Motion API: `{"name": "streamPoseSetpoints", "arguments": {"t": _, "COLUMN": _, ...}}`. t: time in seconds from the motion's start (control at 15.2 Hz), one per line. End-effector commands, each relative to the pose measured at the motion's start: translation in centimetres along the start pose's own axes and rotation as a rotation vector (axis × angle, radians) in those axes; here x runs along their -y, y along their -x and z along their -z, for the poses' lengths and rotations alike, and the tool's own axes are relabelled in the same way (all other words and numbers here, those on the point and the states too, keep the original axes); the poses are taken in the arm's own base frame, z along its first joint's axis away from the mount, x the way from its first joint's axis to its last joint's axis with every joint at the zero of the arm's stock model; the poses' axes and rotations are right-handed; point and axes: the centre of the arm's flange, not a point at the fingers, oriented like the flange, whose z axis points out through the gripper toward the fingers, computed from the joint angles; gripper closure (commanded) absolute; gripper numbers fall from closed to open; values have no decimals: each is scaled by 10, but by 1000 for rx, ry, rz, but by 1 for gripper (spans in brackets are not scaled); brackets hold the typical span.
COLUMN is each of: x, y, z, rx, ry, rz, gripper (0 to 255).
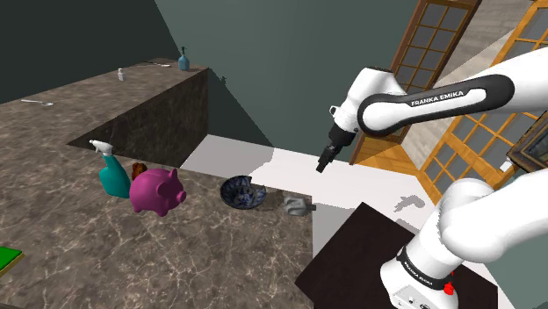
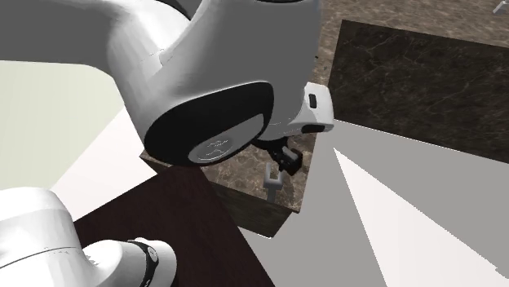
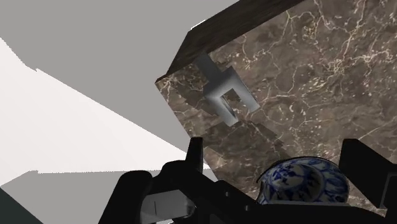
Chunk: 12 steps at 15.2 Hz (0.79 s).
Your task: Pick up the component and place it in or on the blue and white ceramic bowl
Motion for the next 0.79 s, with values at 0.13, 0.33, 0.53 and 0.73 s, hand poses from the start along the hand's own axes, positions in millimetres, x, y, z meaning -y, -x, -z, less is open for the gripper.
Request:
{"name": "streamPoseSetpoints", "arguments": {"t": 0.13, "x": -5, "y": -1, "z": -54, "rx": 8, "ry": 5, "rz": 39, "gripper": 0}}
{"name": "streamPoseSetpoints", "arguments": {"t": 0.33, "x": -8, "y": -2, "z": -94, "rx": 15, "ry": 9, "rz": 67, "gripper": 0}}
{"name": "streamPoseSetpoints", "arguments": {"t": 0.53, "x": -11, "y": -4, "z": -133, "rx": 22, "ry": 12, "rz": 96, "gripper": 0}}
{"name": "streamPoseSetpoints", "arguments": {"t": 0.73, "x": -14, "y": -5, "z": -173, "rx": 29, "ry": 16, "rz": 124, "gripper": 0}}
